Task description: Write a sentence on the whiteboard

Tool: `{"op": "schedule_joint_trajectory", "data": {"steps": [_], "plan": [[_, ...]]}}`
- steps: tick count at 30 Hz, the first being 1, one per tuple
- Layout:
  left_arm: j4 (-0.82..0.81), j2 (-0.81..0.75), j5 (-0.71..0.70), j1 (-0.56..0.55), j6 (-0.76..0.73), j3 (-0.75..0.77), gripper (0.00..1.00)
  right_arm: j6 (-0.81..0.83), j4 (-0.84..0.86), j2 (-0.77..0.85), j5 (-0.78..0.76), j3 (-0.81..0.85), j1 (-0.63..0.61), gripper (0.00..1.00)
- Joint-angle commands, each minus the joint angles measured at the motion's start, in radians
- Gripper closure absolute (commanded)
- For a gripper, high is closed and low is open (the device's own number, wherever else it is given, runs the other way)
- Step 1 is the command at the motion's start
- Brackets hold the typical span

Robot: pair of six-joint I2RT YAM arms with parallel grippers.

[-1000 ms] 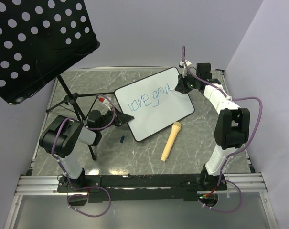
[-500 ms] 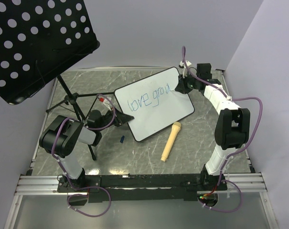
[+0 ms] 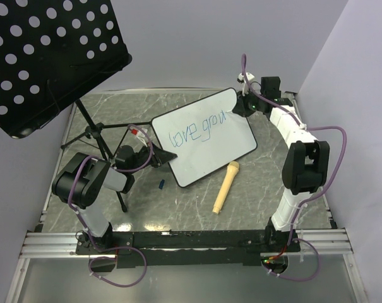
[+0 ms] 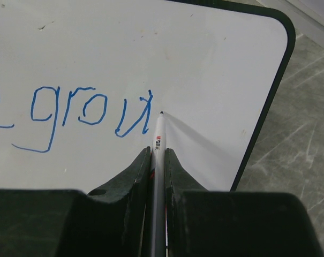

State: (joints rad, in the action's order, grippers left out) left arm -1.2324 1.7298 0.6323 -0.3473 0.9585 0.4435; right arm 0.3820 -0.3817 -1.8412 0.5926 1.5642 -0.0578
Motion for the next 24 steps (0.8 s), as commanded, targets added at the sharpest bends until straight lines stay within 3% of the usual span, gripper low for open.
{"op": "schedule_joint_trajectory", "data": {"steps": [1,13,24], "plan": [[-0.223,-0.021,0.079,-0.005,-0.063,0.023,0.99,-0.012,-0.011,-0.039,-0.013,0.083,0.012,1.0],[-0.226,-0.021,0.079,-0.005,-0.06,0.026,0.99,-0.014,-0.017,-0.061,0.009,0.099,0.013,1.0],[-0.234,-0.012,0.079,-0.004,-0.055,0.029,0.99,0.003,0.014,0.016,0.047,-0.038,0.013,1.0]]}}
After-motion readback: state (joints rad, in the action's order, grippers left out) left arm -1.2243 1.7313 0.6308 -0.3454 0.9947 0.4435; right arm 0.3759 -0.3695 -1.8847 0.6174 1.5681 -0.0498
